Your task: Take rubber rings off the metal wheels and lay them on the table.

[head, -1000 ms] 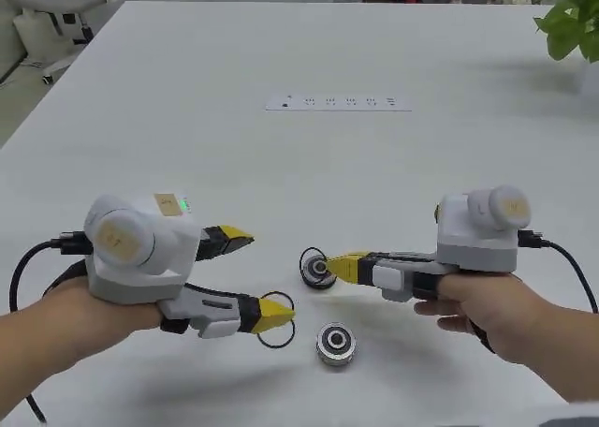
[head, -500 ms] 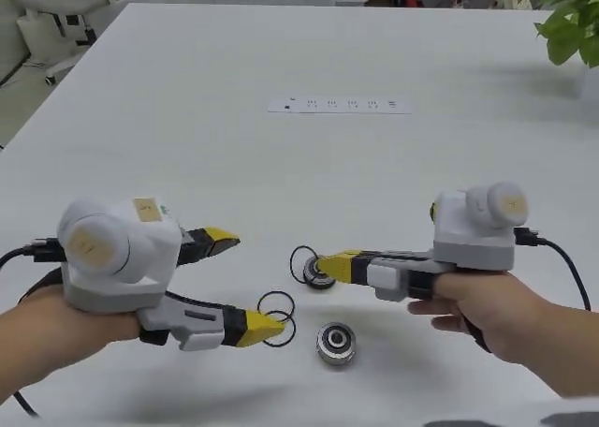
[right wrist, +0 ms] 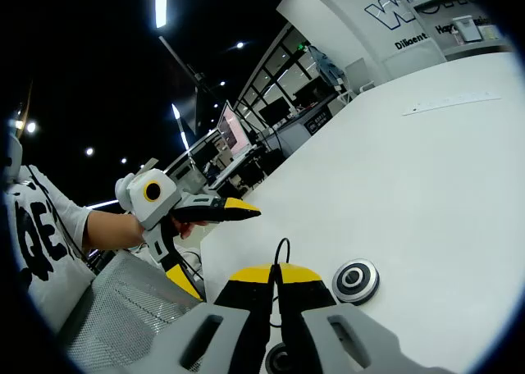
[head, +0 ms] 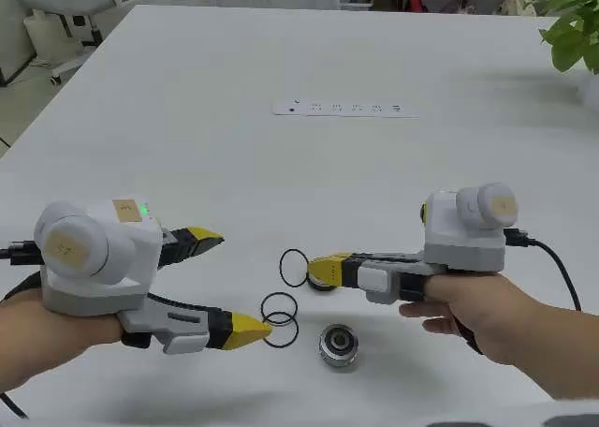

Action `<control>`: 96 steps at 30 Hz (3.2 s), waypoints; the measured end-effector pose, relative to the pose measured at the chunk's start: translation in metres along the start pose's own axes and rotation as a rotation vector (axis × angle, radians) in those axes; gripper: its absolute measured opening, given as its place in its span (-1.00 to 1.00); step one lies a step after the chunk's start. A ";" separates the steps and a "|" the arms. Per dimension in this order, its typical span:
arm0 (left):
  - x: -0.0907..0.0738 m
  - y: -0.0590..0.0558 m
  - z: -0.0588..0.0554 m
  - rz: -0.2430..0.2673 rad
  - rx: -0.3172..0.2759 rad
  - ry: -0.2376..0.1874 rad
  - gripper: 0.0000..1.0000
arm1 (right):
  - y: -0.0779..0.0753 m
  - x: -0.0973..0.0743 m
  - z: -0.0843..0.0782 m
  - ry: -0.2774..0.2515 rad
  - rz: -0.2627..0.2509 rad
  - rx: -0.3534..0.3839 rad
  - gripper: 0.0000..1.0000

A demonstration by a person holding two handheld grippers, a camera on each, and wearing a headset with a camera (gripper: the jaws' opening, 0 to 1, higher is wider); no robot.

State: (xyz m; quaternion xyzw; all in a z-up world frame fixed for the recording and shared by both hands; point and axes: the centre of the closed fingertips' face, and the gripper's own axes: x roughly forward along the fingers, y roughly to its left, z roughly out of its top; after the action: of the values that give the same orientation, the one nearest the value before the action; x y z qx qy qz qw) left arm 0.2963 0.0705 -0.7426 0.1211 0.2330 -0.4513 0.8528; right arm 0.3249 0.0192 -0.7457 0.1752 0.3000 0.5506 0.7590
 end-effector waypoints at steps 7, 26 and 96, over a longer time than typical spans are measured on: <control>-0.007 0.004 -0.004 0.017 -0.017 -0.002 0.62 | 0.003 0.009 -0.003 0.016 0.016 0.000 -1.00; -0.016 0.010 -0.014 0.043 -0.027 0.010 0.64 | -0.002 0.030 -0.020 0.052 0.014 0.047 -1.00; -0.012 0.004 -0.025 0.030 -0.028 0.060 0.63 | -0.027 0.027 -0.024 0.066 -0.133 -0.035 -0.79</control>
State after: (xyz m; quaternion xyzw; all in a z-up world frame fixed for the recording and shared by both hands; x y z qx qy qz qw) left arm 0.2868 0.0921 -0.7579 0.1260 0.2629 -0.4312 0.8539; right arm 0.3346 0.0338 -0.7868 0.1234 0.3264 0.5096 0.7865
